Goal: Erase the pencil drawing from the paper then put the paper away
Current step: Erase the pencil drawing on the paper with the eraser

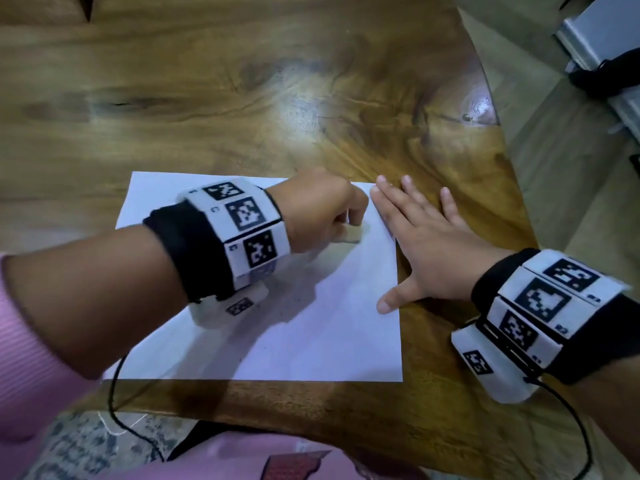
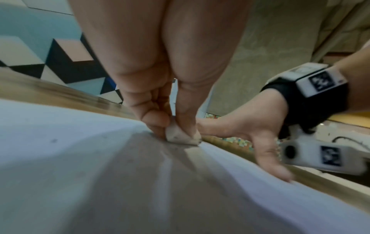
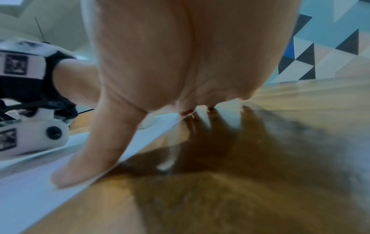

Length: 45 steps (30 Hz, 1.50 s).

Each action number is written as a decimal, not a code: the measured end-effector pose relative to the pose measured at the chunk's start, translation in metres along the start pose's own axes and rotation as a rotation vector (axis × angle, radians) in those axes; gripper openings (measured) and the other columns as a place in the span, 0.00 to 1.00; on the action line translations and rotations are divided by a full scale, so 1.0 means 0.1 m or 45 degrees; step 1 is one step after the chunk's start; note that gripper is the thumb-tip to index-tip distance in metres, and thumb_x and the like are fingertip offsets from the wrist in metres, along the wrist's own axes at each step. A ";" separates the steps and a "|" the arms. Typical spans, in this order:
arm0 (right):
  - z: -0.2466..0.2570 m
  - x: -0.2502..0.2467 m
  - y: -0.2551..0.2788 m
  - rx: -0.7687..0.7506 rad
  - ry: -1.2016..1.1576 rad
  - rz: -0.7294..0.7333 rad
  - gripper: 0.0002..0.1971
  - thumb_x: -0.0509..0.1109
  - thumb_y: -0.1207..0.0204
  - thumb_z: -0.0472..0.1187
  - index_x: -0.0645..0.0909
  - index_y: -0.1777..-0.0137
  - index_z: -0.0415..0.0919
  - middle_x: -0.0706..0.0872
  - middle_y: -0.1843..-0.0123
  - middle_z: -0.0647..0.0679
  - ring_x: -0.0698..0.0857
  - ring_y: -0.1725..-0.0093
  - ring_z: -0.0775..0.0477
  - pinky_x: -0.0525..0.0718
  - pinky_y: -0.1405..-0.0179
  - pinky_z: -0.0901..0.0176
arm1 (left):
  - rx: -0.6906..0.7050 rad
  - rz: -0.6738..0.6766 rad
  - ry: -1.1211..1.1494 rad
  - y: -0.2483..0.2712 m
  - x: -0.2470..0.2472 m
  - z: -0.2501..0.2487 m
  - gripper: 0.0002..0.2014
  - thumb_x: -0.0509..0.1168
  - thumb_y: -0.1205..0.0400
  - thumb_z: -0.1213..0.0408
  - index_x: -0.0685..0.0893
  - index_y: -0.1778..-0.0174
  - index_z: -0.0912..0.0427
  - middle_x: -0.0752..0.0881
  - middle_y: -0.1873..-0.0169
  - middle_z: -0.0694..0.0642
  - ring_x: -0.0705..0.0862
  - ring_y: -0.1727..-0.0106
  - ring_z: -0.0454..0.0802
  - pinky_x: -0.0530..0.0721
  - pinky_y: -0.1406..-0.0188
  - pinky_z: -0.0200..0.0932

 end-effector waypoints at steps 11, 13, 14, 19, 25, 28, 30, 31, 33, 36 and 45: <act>0.00 0.01 -0.01 -0.001 0.000 -0.012 0.73 0.74 0.48 0.72 0.19 0.24 0.49 0.17 0.24 0.59 0.19 0.25 0.53 0.26 0.24 0.37 | 0.136 -0.061 0.016 0.24 0.01 0.04 0.03 0.66 0.25 0.65 0.83 0.61 0.59 0.84 0.62 0.60 0.81 0.59 0.60 0.76 0.59 0.46; 0.00 0.01 -0.01 0.004 -0.001 -0.008 0.73 0.74 0.48 0.72 0.19 0.24 0.49 0.18 0.23 0.59 0.19 0.26 0.54 0.26 0.24 0.37 | 0.245 -0.047 0.063 0.45 0.12 -0.03 0.06 0.64 0.25 0.63 0.81 0.67 0.59 0.83 0.67 0.57 0.81 0.65 0.57 0.76 0.64 0.47; 0.00 0.00 -0.02 0.002 -0.005 -0.009 0.73 0.74 0.48 0.72 0.19 0.24 0.49 0.17 0.24 0.59 0.18 0.26 0.55 0.26 0.24 0.37 | 0.276 0.033 0.104 0.60 0.21 -0.08 0.07 0.64 0.25 0.64 0.81 0.68 0.58 0.82 0.68 0.55 0.80 0.66 0.54 0.76 0.66 0.45; 0.01 0.00 0.00 0.000 -0.007 -0.005 0.72 0.74 0.47 0.72 0.19 0.24 0.49 0.15 0.27 0.61 0.18 0.26 0.54 0.27 0.23 0.37 | 0.240 0.209 0.206 0.69 0.28 -0.10 0.11 0.61 0.26 0.55 0.86 0.63 0.56 0.85 0.63 0.51 0.82 0.63 0.48 0.75 0.63 0.37; 0.01 0.00 0.00 0.003 -0.006 -0.004 0.72 0.74 0.47 0.71 0.20 0.23 0.48 0.18 0.23 0.57 0.19 0.26 0.54 0.26 0.24 0.37 | 0.161 0.035 0.088 0.17 0.19 -0.26 0.08 0.64 0.25 0.58 0.84 0.59 0.59 0.84 0.63 0.57 0.81 0.59 0.57 0.74 0.59 0.44; 0.00 0.00 0.00 0.007 -0.001 -0.006 0.73 0.74 0.48 0.72 0.19 0.24 0.49 0.18 0.23 0.57 0.19 0.26 0.54 0.26 0.24 0.37 | 0.261 0.197 0.160 0.50 0.38 -0.28 0.08 0.63 0.26 0.60 0.82 0.67 0.59 0.84 0.66 0.54 0.81 0.65 0.52 0.76 0.65 0.40; 0.00 0.00 0.00 0.011 0.006 -0.002 0.73 0.74 0.48 0.72 0.18 0.24 0.48 0.18 0.23 0.57 0.19 0.26 0.53 0.26 0.23 0.36 | 0.208 0.399 0.177 0.67 0.54 -0.22 0.03 0.66 0.25 0.65 0.84 0.62 0.57 0.82 0.65 0.45 0.79 0.65 0.43 0.73 0.66 0.33; 0.00 0.00 0.00 0.010 0.008 -0.001 0.73 0.74 0.48 0.72 0.18 0.24 0.48 0.18 0.23 0.57 0.19 0.25 0.53 0.27 0.23 0.36 | 0.191 0.426 0.175 0.68 0.54 -0.21 0.03 0.66 0.26 0.66 0.85 0.60 0.56 0.81 0.65 0.43 0.79 0.64 0.41 0.73 0.65 0.31; 0.01 0.00 0.01 0.005 0.007 -0.004 0.73 0.74 0.47 0.72 0.19 0.24 0.47 0.18 0.23 0.56 0.19 0.24 0.52 0.27 0.23 0.36 | 0.221 0.339 0.120 0.51 0.42 -0.26 0.04 0.64 0.27 0.66 0.85 0.62 0.57 0.84 0.65 0.49 0.82 0.62 0.49 0.76 0.62 0.39; 0.01 -0.01 0.01 0.004 -0.007 -0.005 0.72 0.74 0.47 0.71 0.21 0.23 0.48 0.18 0.22 0.57 0.19 0.24 0.52 0.26 0.24 0.36 | 0.189 0.142 -0.010 0.12 0.17 -0.37 0.04 0.64 0.24 0.64 0.82 0.60 0.59 0.81 0.63 0.54 0.80 0.59 0.55 0.71 0.60 0.42; 0.00 0.01 0.00 0.004 -0.032 0.000 0.73 0.75 0.48 0.71 0.19 0.24 0.49 0.16 0.25 0.61 0.19 0.25 0.52 0.27 0.24 0.33 | 0.235 0.457 0.139 0.55 0.50 -0.36 0.04 0.66 0.25 0.65 0.86 0.60 0.55 0.83 0.62 0.50 0.81 0.61 0.48 0.75 0.62 0.37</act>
Point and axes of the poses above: each hand's wrist, its own y-axis away from the middle knuckle, its own x-axis out of the palm, z = x × y, the point moved 8 cm from there along -y, towards the middle knuckle
